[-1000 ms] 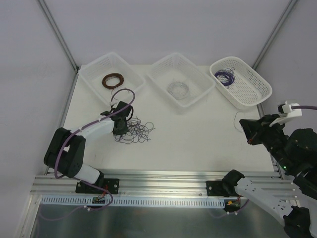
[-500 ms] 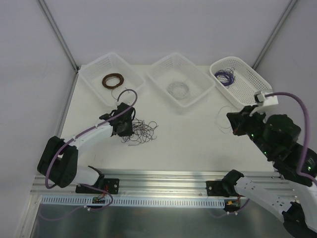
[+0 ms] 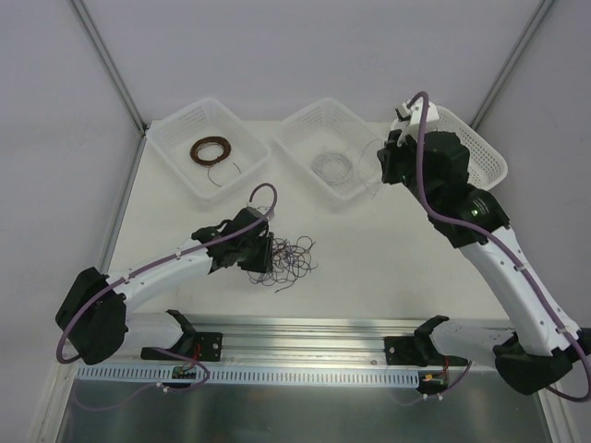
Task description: Untangle the cables
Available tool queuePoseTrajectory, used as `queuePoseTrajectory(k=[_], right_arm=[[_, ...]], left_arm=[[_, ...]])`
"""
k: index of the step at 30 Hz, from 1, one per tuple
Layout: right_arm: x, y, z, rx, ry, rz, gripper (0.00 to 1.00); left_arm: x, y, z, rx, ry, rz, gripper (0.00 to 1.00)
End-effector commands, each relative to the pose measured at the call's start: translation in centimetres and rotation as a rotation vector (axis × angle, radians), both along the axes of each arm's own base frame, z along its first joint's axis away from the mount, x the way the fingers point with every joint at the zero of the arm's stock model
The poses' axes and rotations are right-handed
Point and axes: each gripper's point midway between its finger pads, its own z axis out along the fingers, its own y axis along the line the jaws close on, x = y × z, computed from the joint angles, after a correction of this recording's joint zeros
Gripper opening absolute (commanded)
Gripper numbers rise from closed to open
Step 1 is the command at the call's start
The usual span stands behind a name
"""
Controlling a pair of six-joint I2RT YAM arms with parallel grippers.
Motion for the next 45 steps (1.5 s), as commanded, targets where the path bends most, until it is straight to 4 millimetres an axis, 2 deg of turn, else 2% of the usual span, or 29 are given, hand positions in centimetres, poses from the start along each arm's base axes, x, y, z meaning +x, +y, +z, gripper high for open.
queuePoseTrajectory(k=[1,2,5,6,8,9,11,12,13,14,15,16,18,19,21,22,23,25,26,28,29,30,31,32,35,36,38,41,45], right_arm=[[3.9,1.2,6.3,0.091,-0.197,0.028,0.01],[6.0,1.6,5.0,0.076,-0.166,0.020,0.01],[8.9,2.5,5.3,0.095,-0.176,0.045,0.01],[10.4,3.6,3.6,0.087,-0.138,0.071,0.01],[12.6,4.0,2.8,0.093,-0.129,0.063,0.01],[14.5,4.8,0.2,0.077,-0.078,0.064,0.01],[16.5,4.8,-1.7,0.065,-0.037,0.045,0.04],[17.6,4.8,-2.0,0.064,-0.028,0.029,0.08],[19.1,4.9,-5.4,0.036,0.052,0.010,0.18],[19.9,4.6,-6.8,0.032,0.085,-0.008,0.24],[20.4,4.5,-7.3,0.029,0.100,-0.014,0.35],[20.8,4.4,-9.4,0.011,0.151,-0.023,0.41],[20.5,4.4,-10.4,0.012,0.180,-0.020,0.52],[20.0,4.3,-11.6,0.004,0.208,-0.017,0.64],[19.0,4.2,-11.1,0.022,0.204,-0.013,0.73],[18.1,3.9,-12.6,0.014,0.243,-0.016,0.78],[17.2,3.7,-11.5,0.030,0.230,-0.012,0.81],[15.3,3.6,-13.3,0.043,0.286,-0.003,0.85],[13.9,3.9,-12.3,0.069,0.280,0.027,0.85],[11.8,3.9,-12.9,0.094,0.328,0.029,0.86],[10.2,4.2,-14.7,0.088,0.378,0.041,0.86],[8.9,4.1,-13.9,0.107,0.373,0.046,0.86],[7.8,4.1,-14.4,0.115,0.394,0.047,0.85],[6.1,4.5,-16.2,0.119,0.442,0.055,0.85],[2.4,5.7,-16.2,0.153,0.458,0.091,0.84],[1.1,5.7,-17.9,0.140,0.492,0.095,0.84],[-1.2,7.0,-18.0,0.166,0.499,0.134,0.83],[-3.8,8.2,-20.0,0.205,0.551,0.154,0.80],[-5.9,9.1,-22.3,0.222,0.581,0.164,0.73]], left_arm=[[-0.9,-0.2,0.3,-0.049,0.006,-0.004,0.32],[-1.0,-0.2,0.6,-0.061,-0.001,-0.001,0.35],[-1.2,0.1,1.0,-0.082,-0.017,0.011,0.49],[-1.3,0.2,1.0,-0.084,-0.021,0.020,0.53],[-1.2,0.4,1.5,-0.098,-0.041,0.031,0.68],[-1.2,0.4,1.7,-0.107,-0.047,0.036,0.74],[-1.1,0.7,2.1,-0.113,-0.070,0.048,0.83],[-1.1,0.8,2.2,-0.116,-0.075,0.057,0.89],[-1.1,0.9,2.3,-0.118,-0.083,0.061,0.91],[-1.1,0.9,2.6,-0.129,-0.093,0.062,0.93],[-1.1,0.9,2.7,-0.134,-0.093,0.067,0.96],[-1.2,1.0,2.6,-0.134,-0.092,0.069,0.97],[-1.3,1.0,2.7,-0.144,-0.094,0.076,0.98],[-1.4,1.0,2.7,-0.146,-0.093,0.078,0.99],[-1.2,1.4,2.6,-0.136,-0.104,0.097,0.99],[-1.1,1.4,2.6,-0.133,-0.103,0.100,0.99],[-1.1,1.4,2.5,-0.133,-0.103,0.102,0.99],[-1.0,1.4,2.6,-0.131,-0.103,0.109,0.99],[-0.9,1.4,2.6,-0.132,-0.103,0.114,0.99],[-0.8,1.4,2.6,-0.128,-0.100,0.126,0.99],[-0.7,1.4,2.5,-0.127,-0.100,0.131,0.98],[-0.7,1.4,2.5,-0.128,-0.095,0.137,0.98],[-0.7,1.4,2.3,-0.122,-0.090,0.143,0.97],[-0.6,1.4,2.3,-0.122,-0.089,0.150,0.96],[-0.4,1.4,2.1,-0.116,-0.082,0.167,0.93],[-0.4,1.4,2.0,-0.115,-0.078,0.173,0.92],[-0.2,1.3,1.9,-0.109,-0.076,0.180,0.90],[0.0,1.5,1.4,-0.089,-0.067,0.200,0.87],[0.1,1.6,0.5,-0.069,-0.049,0.227,0.85]])
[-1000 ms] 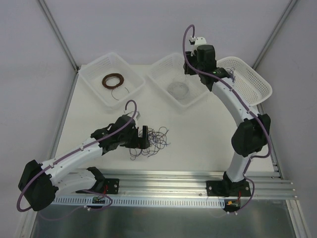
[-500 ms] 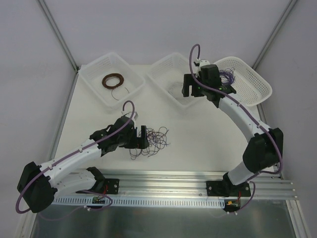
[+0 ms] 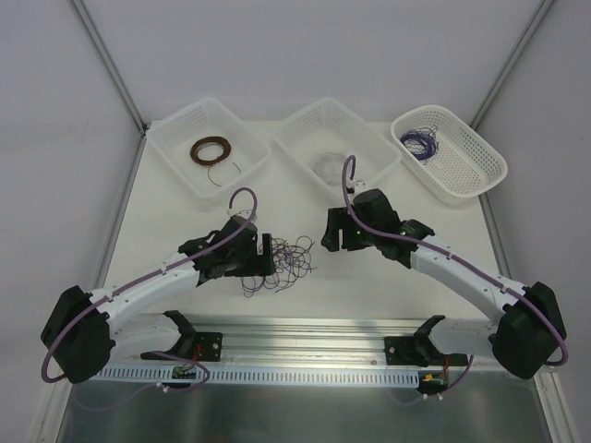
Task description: Untangle the cables
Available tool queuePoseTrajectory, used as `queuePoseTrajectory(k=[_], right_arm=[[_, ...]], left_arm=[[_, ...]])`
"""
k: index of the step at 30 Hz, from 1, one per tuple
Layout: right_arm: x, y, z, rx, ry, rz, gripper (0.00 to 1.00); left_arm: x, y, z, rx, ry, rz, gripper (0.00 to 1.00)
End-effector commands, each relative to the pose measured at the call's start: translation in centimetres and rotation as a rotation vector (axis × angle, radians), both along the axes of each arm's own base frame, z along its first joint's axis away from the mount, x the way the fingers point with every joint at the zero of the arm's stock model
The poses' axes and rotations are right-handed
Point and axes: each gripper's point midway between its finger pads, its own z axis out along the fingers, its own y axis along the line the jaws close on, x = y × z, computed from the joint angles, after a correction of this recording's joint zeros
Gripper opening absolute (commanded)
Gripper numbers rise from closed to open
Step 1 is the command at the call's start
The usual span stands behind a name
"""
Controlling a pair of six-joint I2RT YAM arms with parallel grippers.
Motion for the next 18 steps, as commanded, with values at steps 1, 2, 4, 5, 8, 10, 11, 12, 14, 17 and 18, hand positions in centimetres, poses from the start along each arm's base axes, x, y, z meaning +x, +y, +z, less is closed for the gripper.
queuePoseTrajectory(k=[1,2,4,5,8,10,11,12,14,17,18], right_arm=[[-0.5,1.9,0.7,0.112,-0.016,-0.032,0.72],[-1.3,2.4,-0.1,0.108,-0.007,-0.007,0.71],[-1.5,3.3,-0.8,0.112,-0.012,0.015,0.68],[-2.0,3.7,-1.4,0.104,-0.013,0.034,0.66],[-2.4,5.4,-1.7,0.141,-0.034,0.077,0.63],[-2.3,6.7,-1.0,0.181,-0.069,0.106,0.62],[-2.5,7.1,-0.9,0.190,-0.074,0.120,0.62],[-2.3,7.8,-0.2,0.216,-0.097,0.133,0.62],[-2.6,8.8,-0.3,0.225,-0.098,0.166,0.62],[-2.7,10.5,-0.3,0.241,-0.083,0.193,0.61],[-2.8,10.9,-0.5,0.240,-0.079,0.198,0.60]], left_arm=[[1.0,-0.2,0.2,-0.005,-0.018,0.051,0.83],[1.0,-0.2,0.0,-0.002,-0.019,0.055,0.82],[1.4,-0.3,-0.2,0.001,-0.023,0.065,0.81],[1.5,-0.4,-0.3,0.002,-0.024,0.071,0.79],[1.9,-0.6,-1.0,0.012,-0.013,0.086,0.75],[2.0,-0.8,-1.6,0.018,0.000,0.086,0.74],[2.1,-1.0,-1.7,0.014,0.003,0.080,0.74],[2.2,-1.2,-1.7,0.012,0.007,0.077,0.74],[2.1,-1.4,-2.2,0.014,0.023,0.076,0.73],[2.2,-1.5,-2.6,0.014,0.029,0.082,0.71],[2.2,-1.5,-2.6,0.012,0.031,0.083,0.70]])
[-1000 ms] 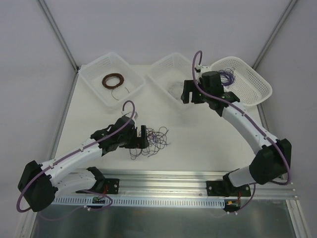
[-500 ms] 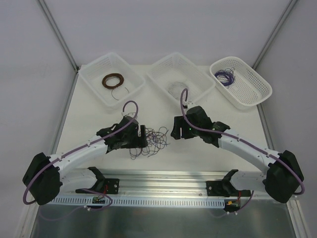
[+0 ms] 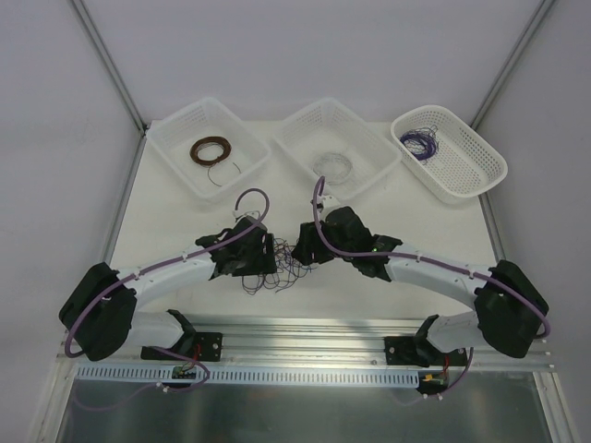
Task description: Untangle the cables
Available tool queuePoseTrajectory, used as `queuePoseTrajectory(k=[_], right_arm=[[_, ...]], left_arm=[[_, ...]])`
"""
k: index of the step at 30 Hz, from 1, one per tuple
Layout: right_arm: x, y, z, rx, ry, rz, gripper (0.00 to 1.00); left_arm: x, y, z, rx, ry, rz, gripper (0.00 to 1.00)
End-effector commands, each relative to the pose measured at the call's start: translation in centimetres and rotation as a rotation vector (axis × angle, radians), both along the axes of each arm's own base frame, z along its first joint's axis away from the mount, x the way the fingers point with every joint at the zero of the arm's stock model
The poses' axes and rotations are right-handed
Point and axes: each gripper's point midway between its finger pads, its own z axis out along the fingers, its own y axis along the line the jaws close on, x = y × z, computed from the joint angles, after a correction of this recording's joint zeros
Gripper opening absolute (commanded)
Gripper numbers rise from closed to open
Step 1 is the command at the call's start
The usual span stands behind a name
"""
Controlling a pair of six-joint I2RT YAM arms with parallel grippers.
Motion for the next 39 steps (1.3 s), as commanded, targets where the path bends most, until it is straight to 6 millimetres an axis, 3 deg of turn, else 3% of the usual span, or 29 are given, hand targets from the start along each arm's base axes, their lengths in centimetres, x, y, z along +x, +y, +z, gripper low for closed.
queuePoseTrajectory(k=[1,5,16,21,26,32,33,39], right_arm=[[0.5,3.5,2.6,0.103,-0.037,0.040,0.59],[0.7,4.6,0.3,0.074,0.012,0.025,0.54],[1.5,6.6,-3.4,0.055,0.055,0.047,0.40],[1.2,6.1,-3.9,0.046,0.059,0.045,0.20],[0.7,3.6,-1.4,0.009,0.008,0.019,0.04],[0.2,-1.1,2.2,-0.098,-0.057,-0.038,0.01],[0.2,-1.9,4.1,-0.086,-0.091,-0.044,0.01],[0.0,-6.4,10.9,-0.099,-0.174,-0.099,0.01]], left_arm=[[1.0,-1.0,0.7,-0.041,-0.027,0.024,0.70],[0.9,-1.1,0.5,-0.048,-0.022,0.028,0.66],[0.9,-1.2,-0.3,-0.040,-0.009,0.027,0.56],[1.1,-1.1,-0.7,-0.026,-0.006,0.034,0.52],[1.6,-1.2,-1.0,-0.023,0.009,0.046,0.44],[1.8,-0.9,-1.9,-0.012,0.047,0.065,0.31],[1.8,-0.9,-2.0,-0.009,0.051,0.066,0.30],[1.8,-0.8,-2.5,-0.002,0.071,0.072,0.23]])
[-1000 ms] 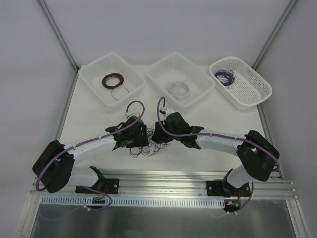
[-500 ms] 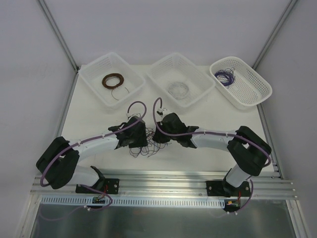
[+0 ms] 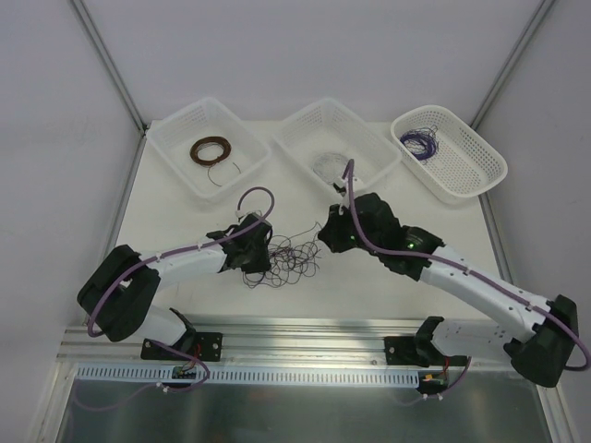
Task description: Untangle the cables
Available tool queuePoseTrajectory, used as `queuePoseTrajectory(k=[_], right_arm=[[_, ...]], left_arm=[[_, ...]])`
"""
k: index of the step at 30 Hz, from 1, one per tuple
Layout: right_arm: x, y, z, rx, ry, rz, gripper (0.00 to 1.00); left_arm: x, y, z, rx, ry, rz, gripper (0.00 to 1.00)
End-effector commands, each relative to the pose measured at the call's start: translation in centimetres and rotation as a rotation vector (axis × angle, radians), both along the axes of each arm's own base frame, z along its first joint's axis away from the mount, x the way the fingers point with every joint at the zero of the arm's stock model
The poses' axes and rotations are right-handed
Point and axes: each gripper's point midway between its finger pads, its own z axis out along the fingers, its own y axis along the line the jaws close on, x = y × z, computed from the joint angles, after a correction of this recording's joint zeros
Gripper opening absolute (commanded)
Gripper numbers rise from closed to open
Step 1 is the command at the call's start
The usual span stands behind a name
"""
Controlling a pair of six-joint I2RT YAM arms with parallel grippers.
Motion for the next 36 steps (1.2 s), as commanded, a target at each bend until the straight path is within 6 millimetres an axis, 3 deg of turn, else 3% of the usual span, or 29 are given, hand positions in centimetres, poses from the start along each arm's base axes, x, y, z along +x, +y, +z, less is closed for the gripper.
queuePoseTrajectory(k=[1,2,3,5,7,9,12,13,21,24,25,28,31,34,36], right_arm=[[0.2,-4.0,5.4,-0.030,-0.098,-0.047,0.01],[-0.1,-5.1,5.8,-0.057,-0.093,-0.054,0.01],[0.2,-5.9,7.6,-0.043,-0.121,-0.077,0.02],[-0.3,-8.0,9.4,-0.058,-0.147,-0.098,0.02],[-0.5,-9.9,10.3,-0.058,-0.169,-0.138,0.03],[-0.6,-11.1,10.0,-0.068,-0.166,-0.162,0.03],[-0.9,-11.7,7.8,-0.074,-0.127,-0.182,0.03],[-1.0,-11.8,5.8,-0.093,-0.095,-0.180,0.02],[-1.2,-13.5,-4.1,-0.182,0.114,-0.278,0.04],[-1.6,-13.8,-6.6,-0.214,0.181,-0.305,0.17],[-1.6,-13.8,-7.2,-0.228,0.205,-0.317,0.28],[-1.7,-14.0,-7.5,-0.234,0.217,-0.328,0.42],[-1.3,-14.3,-6.4,-0.222,0.184,-0.348,0.53],[-0.9,-15.0,-5.9,-0.242,0.158,-0.375,0.56],[-0.6,-15.4,-6.6,-0.268,0.176,-0.403,0.56]], left_arm=[[0.3,-0.2,-0.1,-0.005,0.017,0.013,0.23],[0.4,-0.2,-0.1,-0.007,0.017,0.014,0.22],[0.4,-0.1,-0.2,-0.003,0.019,0.016,0.20],[0.3,-0.1,-0.2,-0.004,0.020,0.017,0.17],[0.4,0.0,-0.2,-0.006,0.020,0.023,0.16],[0.4,0.0,-0.2,-0.006,0.019,0.025,0.14],[0.4,0.0,-0.1,-0.008,0.021,0.023,0.13],[0.4,0.0,-0.1,-0.010,0.021,0.022,0.12],[0.2,0.5,1.1,-0.037,-0.019,0.034,0.13],[0.3,0.5,1.8,-0.050,-0.043,0.031,0.13],[0.4,0.6,1.9,-0.049,-0.051,0.026,0.13],[0.3,0.9,2.3,-0.041,-0.067,0.020,0.13],[0.1,1.7,2.3,-0.026,-0.074,0.027,0.13],[0.0,2.3,2.4,-0.023,-0.077,0.033,0.14],[0.0,2.3,2.6,-0.030,-0.077,0.030,0.15]])
